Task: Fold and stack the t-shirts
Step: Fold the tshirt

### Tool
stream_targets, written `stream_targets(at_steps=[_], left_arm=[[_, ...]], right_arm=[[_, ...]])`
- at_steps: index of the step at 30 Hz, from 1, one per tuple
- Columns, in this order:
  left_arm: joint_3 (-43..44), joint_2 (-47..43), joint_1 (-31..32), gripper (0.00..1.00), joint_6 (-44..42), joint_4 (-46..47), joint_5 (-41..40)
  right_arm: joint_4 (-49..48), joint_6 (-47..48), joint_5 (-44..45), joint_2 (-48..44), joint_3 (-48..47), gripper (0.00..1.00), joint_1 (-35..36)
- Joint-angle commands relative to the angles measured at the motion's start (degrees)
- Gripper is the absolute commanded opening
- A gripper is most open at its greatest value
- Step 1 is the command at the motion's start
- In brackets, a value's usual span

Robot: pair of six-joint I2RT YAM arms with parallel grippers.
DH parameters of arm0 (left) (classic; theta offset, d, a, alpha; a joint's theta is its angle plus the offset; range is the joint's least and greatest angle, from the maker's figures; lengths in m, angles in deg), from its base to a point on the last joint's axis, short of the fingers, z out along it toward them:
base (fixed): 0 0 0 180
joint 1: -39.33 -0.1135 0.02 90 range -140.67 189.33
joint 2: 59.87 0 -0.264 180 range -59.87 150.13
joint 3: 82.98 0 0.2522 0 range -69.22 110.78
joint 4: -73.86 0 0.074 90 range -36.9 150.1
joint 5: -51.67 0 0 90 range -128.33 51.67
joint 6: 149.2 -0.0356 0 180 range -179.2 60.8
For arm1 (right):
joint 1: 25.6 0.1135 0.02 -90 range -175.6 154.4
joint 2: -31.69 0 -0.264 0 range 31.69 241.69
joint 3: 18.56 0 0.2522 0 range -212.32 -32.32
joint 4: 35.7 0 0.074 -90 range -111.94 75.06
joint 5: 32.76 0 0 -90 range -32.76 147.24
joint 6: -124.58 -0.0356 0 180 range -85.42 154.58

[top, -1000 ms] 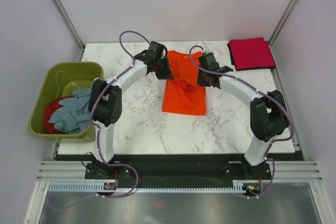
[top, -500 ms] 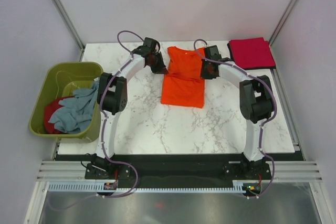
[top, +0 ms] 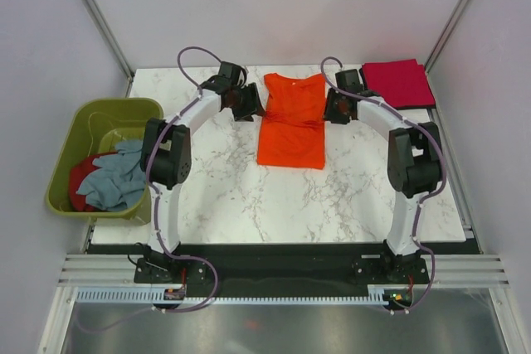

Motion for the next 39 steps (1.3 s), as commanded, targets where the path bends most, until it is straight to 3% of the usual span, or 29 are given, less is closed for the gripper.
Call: stream_targets(at_steps=[1, 8, 18, 21, 24, 25, 27, 28, 39], left_arm=[[-8.22, -10.98, 0.31, 0.6, -1.88, 0.8, -3.08], [-28.33, -19.87, 2.33, 0.56, -0.74, 8.51, 2.01], [-33.2, -16.02, 3.91, 0.56, -0.73, 11.61, 3.77], [-33.29, -14.44, 4.44, 0.51, -0.74, 12.4, 4.65], [-34.16, -14.25, 4.53, 0.28, 0.14, 13.28, 6.05], [-35.04, -14.6, 4.62, 0.16, 0.49, 13.89, 6.32], [-36.01, -15.13, 4.79, 0.06, 1.46, 14.33, 6.67], [-37.14, -16.09, 5.14, 0.02, 1.55, 14.68, 6.85], [-53.66, -33.22, 11.19, 0.02, 9.72, 11.96, 2.2]], right_arm=[[0.56, -1.66, -6.44, -9.2, 5.26, 0.45, 0.26], [0.58, 1.24, -11.47, -16.24, 18.8, 0.48, 0.79], [-5.4, 2.74, -16.49, -16.6, 27.95, 0.46, 1.14], [-6.89, 2.74, -16.75, -17.03, 30.32, 0.45, 1.4], [-7.95, 2.74, -16.84, -17.39, 32.17, 0.4, 1.4], [-8.21, 2.82, -17.19, -17.56, 32.69, 0.29, 1.49], [-9.27, 2.65, -17.19, -18.53, 34.45, 0.16, 1.49], [-9.36, 2.3, -16.41, -18.96, 35.06, 0.0, 1.58], [-4.27, -7.19, -11.04, -36.79, 51.31, 0.0, 4.21]])
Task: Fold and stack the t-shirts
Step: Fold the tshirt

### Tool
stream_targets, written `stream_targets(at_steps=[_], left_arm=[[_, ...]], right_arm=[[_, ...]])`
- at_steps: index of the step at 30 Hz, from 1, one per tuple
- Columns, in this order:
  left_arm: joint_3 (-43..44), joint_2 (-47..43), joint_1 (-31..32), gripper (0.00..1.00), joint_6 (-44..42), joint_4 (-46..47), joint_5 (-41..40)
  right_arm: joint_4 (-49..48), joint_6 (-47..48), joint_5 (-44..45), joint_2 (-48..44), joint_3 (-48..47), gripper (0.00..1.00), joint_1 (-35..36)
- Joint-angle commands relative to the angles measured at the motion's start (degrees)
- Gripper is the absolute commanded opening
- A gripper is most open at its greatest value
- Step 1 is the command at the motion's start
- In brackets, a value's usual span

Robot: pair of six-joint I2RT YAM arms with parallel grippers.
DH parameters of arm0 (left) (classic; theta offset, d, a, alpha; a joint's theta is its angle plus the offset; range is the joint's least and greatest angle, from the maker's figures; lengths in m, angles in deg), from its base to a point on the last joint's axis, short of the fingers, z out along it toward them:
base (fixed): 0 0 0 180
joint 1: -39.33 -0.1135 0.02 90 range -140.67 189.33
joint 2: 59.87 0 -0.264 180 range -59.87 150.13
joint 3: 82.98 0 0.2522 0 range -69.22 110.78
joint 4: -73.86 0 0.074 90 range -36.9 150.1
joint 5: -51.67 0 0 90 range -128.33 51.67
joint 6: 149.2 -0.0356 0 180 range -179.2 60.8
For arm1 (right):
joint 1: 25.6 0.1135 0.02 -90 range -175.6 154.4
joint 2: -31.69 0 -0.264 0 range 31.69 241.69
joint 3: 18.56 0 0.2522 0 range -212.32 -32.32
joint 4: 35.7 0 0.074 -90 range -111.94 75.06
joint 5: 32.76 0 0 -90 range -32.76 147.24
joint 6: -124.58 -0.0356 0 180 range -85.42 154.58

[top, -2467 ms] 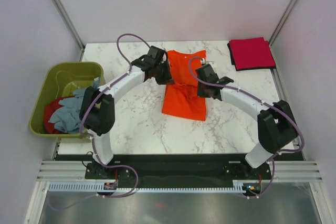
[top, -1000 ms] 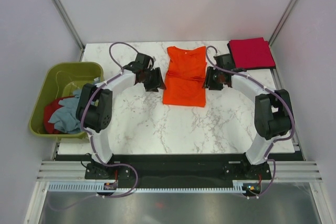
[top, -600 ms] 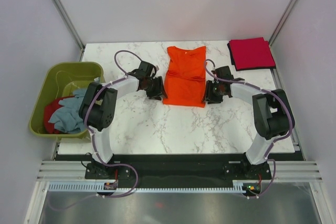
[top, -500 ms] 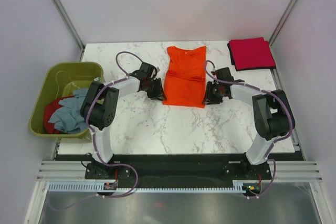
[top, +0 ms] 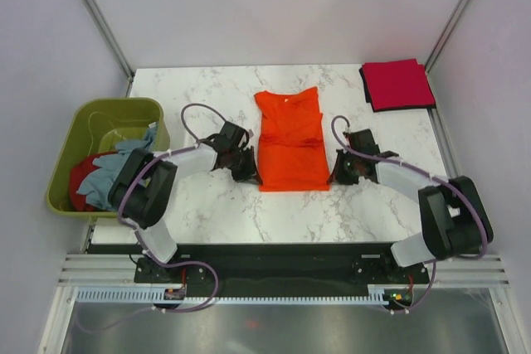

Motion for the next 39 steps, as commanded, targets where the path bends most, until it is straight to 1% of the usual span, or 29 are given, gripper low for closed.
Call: stream_targets(at_steps=[1, 2, 3, 4, 5, 6, 7, 8, 9, 11, 12, 14, 15, 18, 19, 23, 25, 28, 31, 34, 36, 37, 39], left_arm=[[-5.65, -7.94, 2.99, 0.05, 4.95, -1.63, -3.27], [-6.63, -10.13, 3.52, 0.09, 6.53, -1.63, -4.15], [-7.86, -10.85, 4.31, 0.23, 6.98, -1.63, -4.33], [-8.3, -11.38, 4.4, 0.28, 7.25, -1.98, -4.59], [-8.48, -11.91, 4.4, 0.32, 7.68, -2.94, -5.55], [-8.48, -12.61, 4.4, 0.41, 7.6, -4.52, -6.0], [-8.48, -12.96, 4.4, 0.44, 7.43, -5.58, -6.52], [-8.4, -13.49, 4.4, 0.45, 7.42, -6.55, -8.44], [-7.87, -14.63, 4.4, 0.46, 7.34, -7.77, -8.98], [-6.82, -15.42, 4.4, 0.46, 7.07, -7.7, -9.25], [-5.86, -15.34, 4.4, 0.46, 6.72, -7.61, -8.82], [-1.64, -13.24, 4.4, 0.42, 5.24, -6.65, -7.42], [1.16, -12.27, 4.49, 0.41, 4.88, -6.38, -5.84], [5.21, -8.14, 4.49, 0.39, 4.26, -4.36, -3.99], [6.1, -7.0, 4.49, 0.38, 4.17, -3.75, -3.89], [11.72, 1.24, 4.4, 0.38, 3.3, -3.56, -3.46], [14.97, 3.55, 4.4, 0.37, 3.03, -4.09, -3.54], [18.32, 7.24, 4.23, 0.37, 2.24, -5.5, -5.03], [20.95, 9.61, 3.61, 0.36, 1.54, -6.55, -6.87], [24.03, 11.64, 2.47, 0.36, 0.75, -8.22, -11.52], [27.0, 13.56, 0.98, 0.36, 0.48, -8.75, -12.5], [27.89, 14.36, 0.45, 0.36, 0.39, -8.75, -12.77], [30.87, 15.68, -1.04, 0.36, 0.22, -9.45, -13.21]], right_arm=[[3.17, -5.05, 3.34, -6.99, 6.47, 0.0, 1.83], [3.78, -6.8, 3.69, -10.05, 9.1, 0.0, 2.36], [4.31, -7.42, 4.74, -11.56, 10.08, 0.01, 2.53], [4.92, -8.13, 5.19, -14.27, 10.79, 0.07, 2.54], [6.49, -8.57, 5.71, -15.34, 11.58, 0.11, 2.71], [7.55, -9.01, 5.98, -16.4, 11.59, 0.16, 2.71], [8.78, -9.1, 7.11, -18.06, 11.41, 0.23, 2.71], [11.32, -9.1, 7.82, -18.78, 10.37, 0.27, 2.71], [12.39, -8.93, 8.35, -19.31, 9.75, 0.29, 2.71], [13.45, -8.66, 9.58, -20.71, 7.3, 0.29, 2.63], [13.54, -8.57, 9.76, -20.72, 6.58, 0.27, 2.71], [12.93, -8.49, 10.02, -19.14, 3.87, 0.2, 2.8], [11.19, -8.14, 9.76, -18.35, 3.07, 0.18, 2.97], [6.88, -6.56, 9.06, -13.35, 0.17, 0.16, 3.15], [6.43, -6.12, 9.06, -10.2, -0.8, 0.15, 3.15], [4.93, -3.83, 10.29, -2.28, -7.3, 0.14, 3.15], [4.4, -3.48, 10.11, 1.49, -10.11, 0.13, 3.15], [2.91, -3.3, 10.9, 5.8, -12.14, 0.13, 3.15], [1.33, -2.42, 11.96, 10.91, -16.43, 0.13, 3.06], [-1.22, -0.84, 12.66, 15.82, -21.35, 0.13, 3.06], [-1.14, -0.05, 13.1, 18.12, -24.52, 0.13, 2.98], [-1.05, 0.04, 14.75, 18.57, -26.97, 0.13, 3.06], [-0.26, 0.04, 14.68, 19.18, -28.92, 0.13, 2.89]])
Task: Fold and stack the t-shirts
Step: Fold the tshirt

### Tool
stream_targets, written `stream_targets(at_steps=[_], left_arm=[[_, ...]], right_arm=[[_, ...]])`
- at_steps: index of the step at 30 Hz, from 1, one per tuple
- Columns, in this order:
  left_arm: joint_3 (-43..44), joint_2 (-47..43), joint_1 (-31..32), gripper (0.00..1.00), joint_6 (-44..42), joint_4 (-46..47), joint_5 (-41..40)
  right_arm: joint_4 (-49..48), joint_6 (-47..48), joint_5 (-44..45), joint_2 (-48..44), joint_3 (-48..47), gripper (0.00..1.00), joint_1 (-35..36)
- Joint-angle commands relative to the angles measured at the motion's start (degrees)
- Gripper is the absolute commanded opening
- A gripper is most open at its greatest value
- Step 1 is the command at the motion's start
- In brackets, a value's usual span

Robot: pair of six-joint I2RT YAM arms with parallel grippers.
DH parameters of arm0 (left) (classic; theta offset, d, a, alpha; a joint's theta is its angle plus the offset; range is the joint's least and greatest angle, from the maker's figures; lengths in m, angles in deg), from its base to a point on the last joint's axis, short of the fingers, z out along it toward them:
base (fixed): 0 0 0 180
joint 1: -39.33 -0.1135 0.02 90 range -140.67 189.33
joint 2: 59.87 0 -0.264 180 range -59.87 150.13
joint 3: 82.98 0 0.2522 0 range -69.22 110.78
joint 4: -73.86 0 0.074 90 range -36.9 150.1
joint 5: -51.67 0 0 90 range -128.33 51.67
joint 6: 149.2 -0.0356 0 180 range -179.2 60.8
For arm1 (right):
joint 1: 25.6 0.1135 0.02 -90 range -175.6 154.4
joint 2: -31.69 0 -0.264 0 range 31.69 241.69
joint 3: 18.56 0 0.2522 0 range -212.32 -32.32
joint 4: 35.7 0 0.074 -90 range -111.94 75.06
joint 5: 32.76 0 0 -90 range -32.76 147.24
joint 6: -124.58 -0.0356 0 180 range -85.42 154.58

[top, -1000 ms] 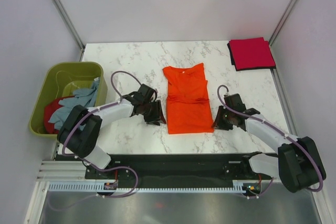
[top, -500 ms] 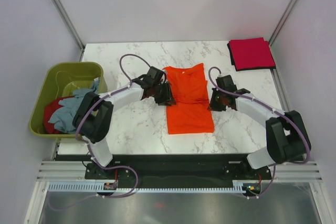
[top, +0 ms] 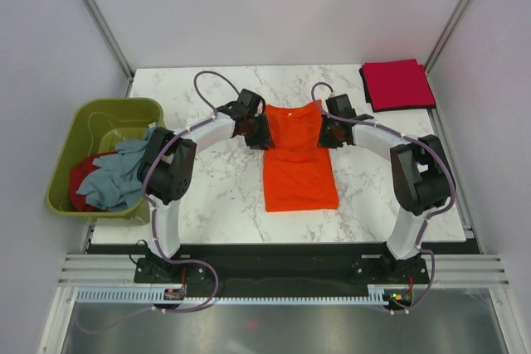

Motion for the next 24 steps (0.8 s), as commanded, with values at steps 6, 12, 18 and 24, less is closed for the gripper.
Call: stream_targets(at_steps=[6, 12, 18, 24], left_arm=[[1.82, -5.03, -2.98, 0.4, -3.31, -4.95, -4.56], [-12.77, -19.18, -0.61, 0.51, -5.76, -5.92, 1.06], [-30.6, -31.32, 8.16, 0.57, 1.5, 0.14, 6.25], [-38.61, -34.05, 12.49, 0.6, 11.01, 4.8, 2.39]], right_arm=[[5.36, 1.44, 6.08, -7.79, -1.73, 0.26, -0.13], [10.3, -3.04, 1.26, -23.08, 14.41, 0.42, -0.22], [10.47, -6.56, -7.43, -34.78, 25.67, 0.52, -0.04], [8.37, -13.84, -8.06, -42.78, 35.27, 0.57, -0.04]])
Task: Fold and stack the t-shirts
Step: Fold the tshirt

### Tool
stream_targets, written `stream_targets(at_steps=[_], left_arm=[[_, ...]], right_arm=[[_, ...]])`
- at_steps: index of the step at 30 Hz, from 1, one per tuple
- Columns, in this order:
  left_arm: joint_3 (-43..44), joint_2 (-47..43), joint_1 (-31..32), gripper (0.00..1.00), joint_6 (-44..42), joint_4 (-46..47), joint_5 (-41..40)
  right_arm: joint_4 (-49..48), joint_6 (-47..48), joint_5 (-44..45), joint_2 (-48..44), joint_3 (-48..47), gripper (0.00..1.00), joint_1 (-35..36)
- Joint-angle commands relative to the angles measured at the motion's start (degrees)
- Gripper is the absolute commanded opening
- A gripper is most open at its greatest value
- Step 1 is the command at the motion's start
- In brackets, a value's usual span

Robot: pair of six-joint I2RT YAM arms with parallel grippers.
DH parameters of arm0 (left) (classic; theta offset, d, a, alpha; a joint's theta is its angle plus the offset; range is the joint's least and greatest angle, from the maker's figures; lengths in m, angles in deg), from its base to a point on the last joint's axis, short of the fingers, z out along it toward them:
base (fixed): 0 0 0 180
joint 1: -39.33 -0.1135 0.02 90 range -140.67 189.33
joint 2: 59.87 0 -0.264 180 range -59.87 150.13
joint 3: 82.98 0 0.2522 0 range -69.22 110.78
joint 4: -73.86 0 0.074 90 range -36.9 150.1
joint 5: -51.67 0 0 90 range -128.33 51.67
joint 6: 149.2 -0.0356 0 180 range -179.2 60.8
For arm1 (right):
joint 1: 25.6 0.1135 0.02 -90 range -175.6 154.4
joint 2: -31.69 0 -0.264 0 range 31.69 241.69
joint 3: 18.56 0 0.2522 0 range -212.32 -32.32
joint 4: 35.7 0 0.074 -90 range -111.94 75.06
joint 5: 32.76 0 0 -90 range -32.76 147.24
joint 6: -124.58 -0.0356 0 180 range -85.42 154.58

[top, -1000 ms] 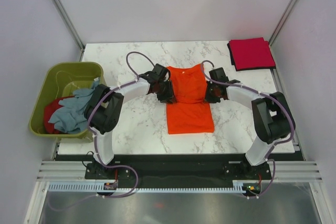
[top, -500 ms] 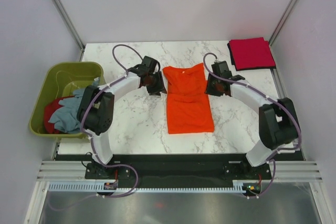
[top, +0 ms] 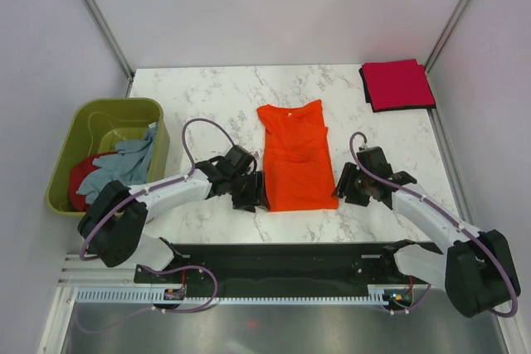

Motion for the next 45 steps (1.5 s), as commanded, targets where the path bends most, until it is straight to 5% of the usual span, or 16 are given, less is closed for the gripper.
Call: stream_targets(at_steps=[1, 11, 17, 21, 25, 39, 42, 45], left_arm=[[-3.63, -1.57, 1.08, 0.6, 8.15, 5.33, -1.79], [-9.17, 2.46, 2.4, 0.57, 16.51, 16.49, -3.29], [-8.91, 6.33, 2.58, 0.38, 16.51, 17.2, -3.2], [-8.82, 6.34, 2.58, 0.06, 16.25, 16.84, -3.29], [-7.16, 4.49, 2.67, 0.02, 14.32, 14.3, -4.96], [-6.1, -4.92, 6.01, 0.02, 13.79, 5.68, -10.85], [-6.54, -3.6, 6.01, 0.02, 13.7, 5.77, -11.02], [-6.98, -2.11, 6.1, 0.02, 14.05, 5.77, -11.2]], right_arm=[[-2.49, -6.81, -2.31, -4.46, 4.17, 0.57, -0.11], [-8.65, -9.72, -1.96, -6.5, 12.44, 0.56, 0.07], [-10.32, -9.64, -2.05, -5.88, 14.03, 0.49, 0.07], [-9.53, -8.67, -2.14, -6.76, 13.94, 0.23, 0.07], [-8.04, -7.27, -2.14, -8.87, 12.71, 0.0, 0.07], [-0.3, -6.64, -0.64, -20.64, 11.91, 0.01, 2.88], [-1.62, -9.02, -0.9, -21.27, 13.14, 0.26, 3.49], [-3.37, -10.69, -0.56, -20.31, 13.76, 0.34, 4.72]])
